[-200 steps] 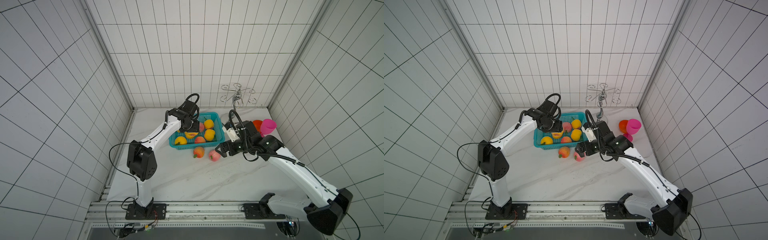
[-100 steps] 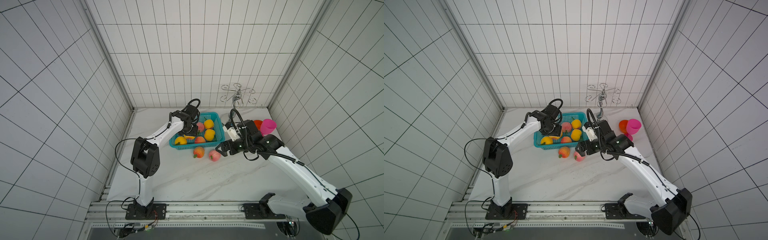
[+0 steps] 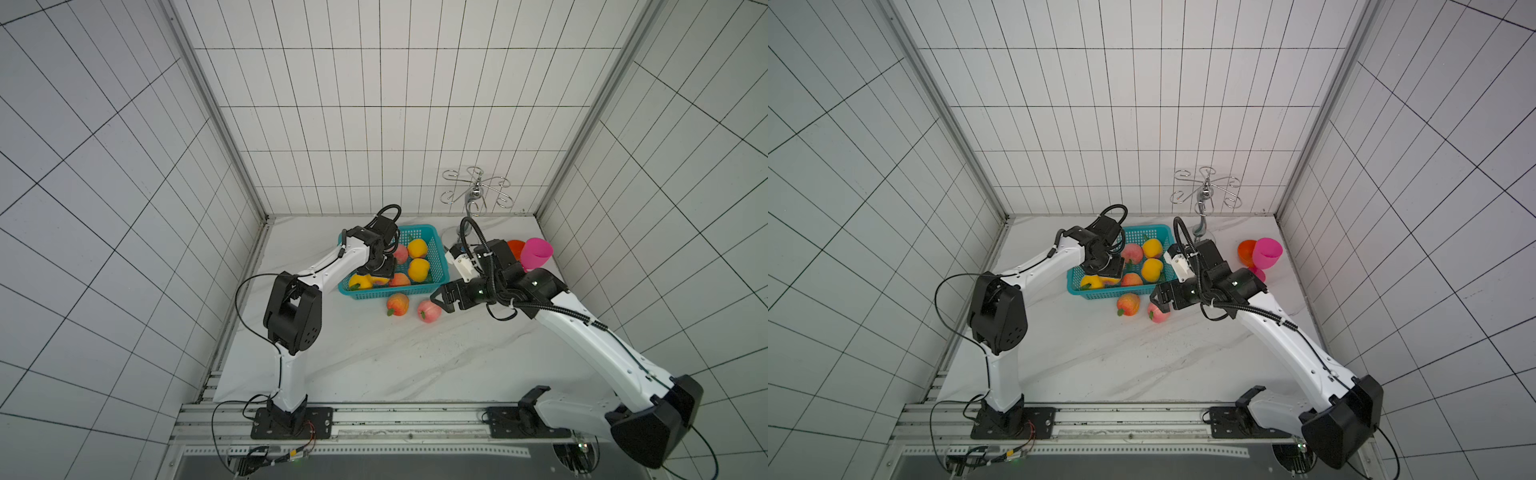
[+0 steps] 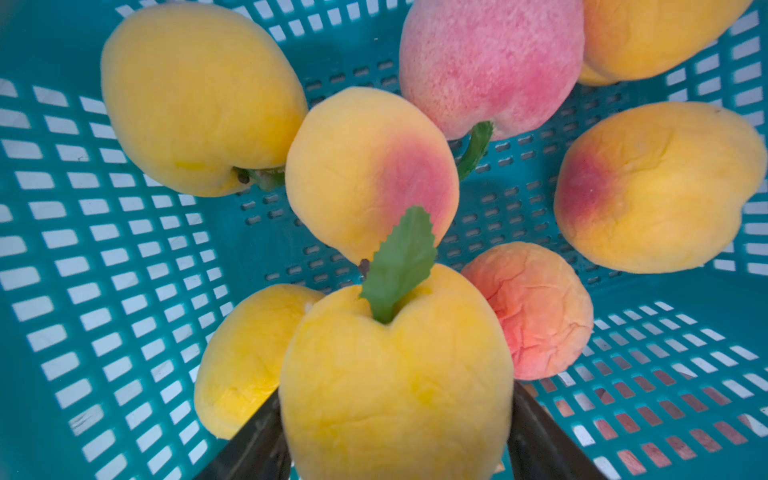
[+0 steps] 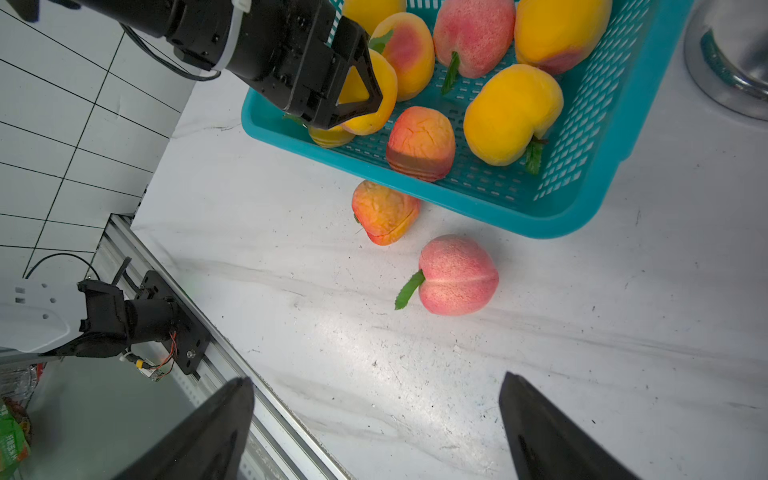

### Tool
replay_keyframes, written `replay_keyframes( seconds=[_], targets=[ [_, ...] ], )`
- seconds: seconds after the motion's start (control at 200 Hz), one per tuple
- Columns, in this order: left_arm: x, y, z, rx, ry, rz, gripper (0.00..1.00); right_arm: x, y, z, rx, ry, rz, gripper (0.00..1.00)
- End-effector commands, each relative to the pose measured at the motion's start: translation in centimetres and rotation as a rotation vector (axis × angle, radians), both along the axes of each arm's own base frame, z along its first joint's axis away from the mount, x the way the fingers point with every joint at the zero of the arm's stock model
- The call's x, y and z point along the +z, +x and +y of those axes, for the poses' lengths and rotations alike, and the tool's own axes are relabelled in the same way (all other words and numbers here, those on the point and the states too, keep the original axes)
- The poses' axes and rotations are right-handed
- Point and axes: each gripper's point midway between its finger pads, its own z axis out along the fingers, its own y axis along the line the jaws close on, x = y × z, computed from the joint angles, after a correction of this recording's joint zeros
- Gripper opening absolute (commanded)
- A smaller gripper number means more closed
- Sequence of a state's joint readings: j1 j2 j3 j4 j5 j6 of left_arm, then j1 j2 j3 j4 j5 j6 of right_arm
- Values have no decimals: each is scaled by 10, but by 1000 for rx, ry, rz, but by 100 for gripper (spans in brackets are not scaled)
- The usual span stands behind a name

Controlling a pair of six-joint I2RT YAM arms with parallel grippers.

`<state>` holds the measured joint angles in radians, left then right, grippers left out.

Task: Put the peaches into the basket
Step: Place the peach in the basket.

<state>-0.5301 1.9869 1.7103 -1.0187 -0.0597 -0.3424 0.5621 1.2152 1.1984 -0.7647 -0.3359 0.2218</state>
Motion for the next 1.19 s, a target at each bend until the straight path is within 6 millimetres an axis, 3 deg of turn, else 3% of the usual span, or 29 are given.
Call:
replay_keyframes(
  seconds=[0.0,0.525,0.964,1.189],
  targets=[
    [-17,1,1,-14,32,24,72,1,3,1,1,16,4,95],
    [-8,0,-1,-12,5,15,83,-1,3,-3,-9,14,6,96],
    [48,-6,-3,17,-86,-60,86,-4,3,-13,-43,-18,3,95],
    [70,-22,-6,20,-127,-69,86,-9,-2,-23,-72,-52,29,95]
  ],
)
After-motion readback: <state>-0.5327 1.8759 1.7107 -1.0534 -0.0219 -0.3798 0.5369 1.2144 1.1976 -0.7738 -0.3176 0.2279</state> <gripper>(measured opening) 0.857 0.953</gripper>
